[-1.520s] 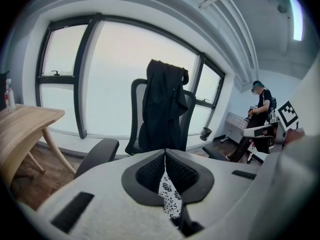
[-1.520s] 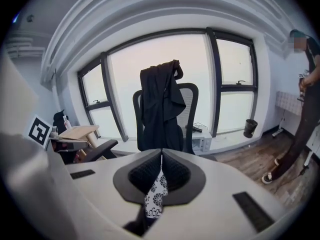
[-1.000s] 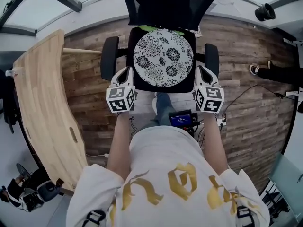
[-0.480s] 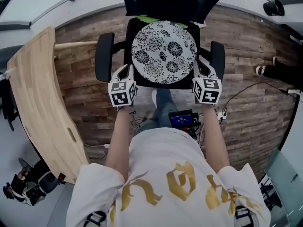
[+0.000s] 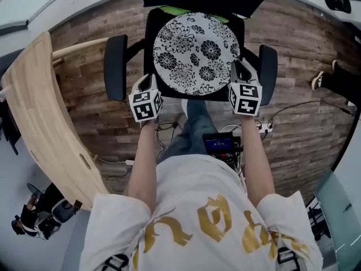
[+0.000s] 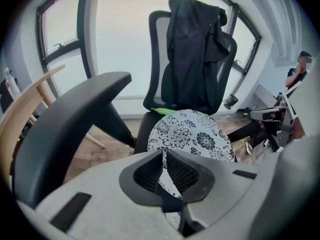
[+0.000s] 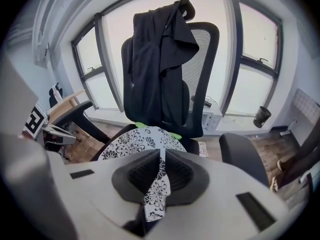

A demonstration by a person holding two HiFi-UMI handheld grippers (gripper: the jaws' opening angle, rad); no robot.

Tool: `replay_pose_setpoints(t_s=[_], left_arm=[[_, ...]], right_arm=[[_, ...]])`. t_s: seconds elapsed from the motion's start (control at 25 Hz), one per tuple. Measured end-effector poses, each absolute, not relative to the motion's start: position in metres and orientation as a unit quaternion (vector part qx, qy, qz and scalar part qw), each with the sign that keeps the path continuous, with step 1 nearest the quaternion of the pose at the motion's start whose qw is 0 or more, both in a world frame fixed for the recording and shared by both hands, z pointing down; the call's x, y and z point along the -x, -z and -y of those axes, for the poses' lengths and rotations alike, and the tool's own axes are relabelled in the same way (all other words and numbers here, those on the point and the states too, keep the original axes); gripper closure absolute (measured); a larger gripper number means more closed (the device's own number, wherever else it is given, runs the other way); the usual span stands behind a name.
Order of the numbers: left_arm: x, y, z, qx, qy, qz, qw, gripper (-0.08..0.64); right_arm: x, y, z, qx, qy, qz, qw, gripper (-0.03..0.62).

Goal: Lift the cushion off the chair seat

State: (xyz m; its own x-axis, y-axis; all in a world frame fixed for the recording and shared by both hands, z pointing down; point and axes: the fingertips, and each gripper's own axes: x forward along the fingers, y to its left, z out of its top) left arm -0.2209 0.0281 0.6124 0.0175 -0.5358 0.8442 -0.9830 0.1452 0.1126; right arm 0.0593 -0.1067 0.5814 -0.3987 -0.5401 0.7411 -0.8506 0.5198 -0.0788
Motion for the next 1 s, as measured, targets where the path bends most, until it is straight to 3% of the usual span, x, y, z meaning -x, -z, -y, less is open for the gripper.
replay_pose_setpoints(t_s=[0.28,0.8,1.0], left_arm=[[0.218,-0.663,-0.034,-0.562,-0.281,0.629,0.458,0.543],[0.235,-0.745,-0.051,-0.473,-0.277,0.636,0.543,0.457],[0.235,-0.763,-0.051,-0.463,-0.288,0.631,0.552,0.437]], right_arm=[[-0.06,-0.621,0.126,-0.428,-0.225,0.793,0.37,0.578],[-0.077,-0.705,0.165,-0.442,-0.264,0.754,0.408,0.577],[-0.078,-0.734,0.178,-0.447,-0.282,0.739,0.418,0.474]])
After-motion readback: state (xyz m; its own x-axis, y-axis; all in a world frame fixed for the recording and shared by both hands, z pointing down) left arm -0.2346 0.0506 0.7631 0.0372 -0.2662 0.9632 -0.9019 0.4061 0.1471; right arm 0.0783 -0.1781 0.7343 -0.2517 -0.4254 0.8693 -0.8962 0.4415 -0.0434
